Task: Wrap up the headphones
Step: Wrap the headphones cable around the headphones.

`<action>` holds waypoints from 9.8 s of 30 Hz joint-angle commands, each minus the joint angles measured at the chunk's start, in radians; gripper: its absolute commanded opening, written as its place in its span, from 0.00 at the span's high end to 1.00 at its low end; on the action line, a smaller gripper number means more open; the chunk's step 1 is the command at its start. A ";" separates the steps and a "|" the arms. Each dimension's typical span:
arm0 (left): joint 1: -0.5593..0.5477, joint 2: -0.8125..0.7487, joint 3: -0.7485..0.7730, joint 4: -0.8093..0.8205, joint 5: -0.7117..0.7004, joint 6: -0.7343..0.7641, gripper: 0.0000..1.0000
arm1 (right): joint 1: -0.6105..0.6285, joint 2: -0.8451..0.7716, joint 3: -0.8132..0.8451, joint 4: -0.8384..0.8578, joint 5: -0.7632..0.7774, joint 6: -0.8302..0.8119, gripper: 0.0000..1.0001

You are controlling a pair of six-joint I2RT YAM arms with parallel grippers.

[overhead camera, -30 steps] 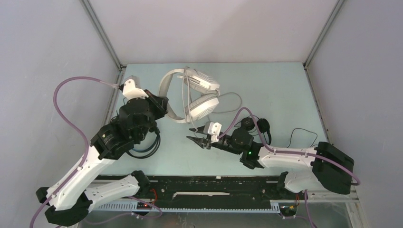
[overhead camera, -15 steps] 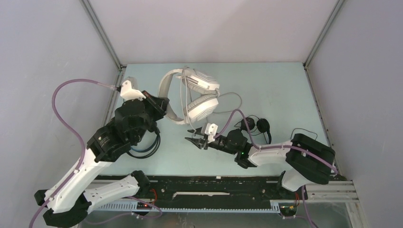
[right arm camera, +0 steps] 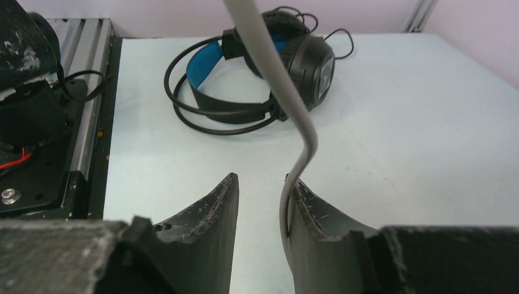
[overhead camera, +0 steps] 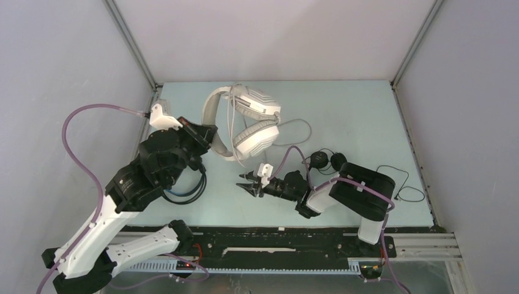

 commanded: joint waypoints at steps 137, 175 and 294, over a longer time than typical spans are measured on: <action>-0.004 0.157 -0.188 0.220 -0.512 0.416 1.00 | -0.198 -0.517 0.409 -0.840 -0.420 0.849 0.86; -0.002 0.101 0.019 -0.058 -0.376 -0.103 1.00 | 0.020 -0.500 0.223 -0.729 0.059 0.115 0.78; 0.012 0.012 -0.151 0.058 0.703 0.929 1.00 | -0.450 -0.575 0.127 -1.068 -0.417 0.320 1.00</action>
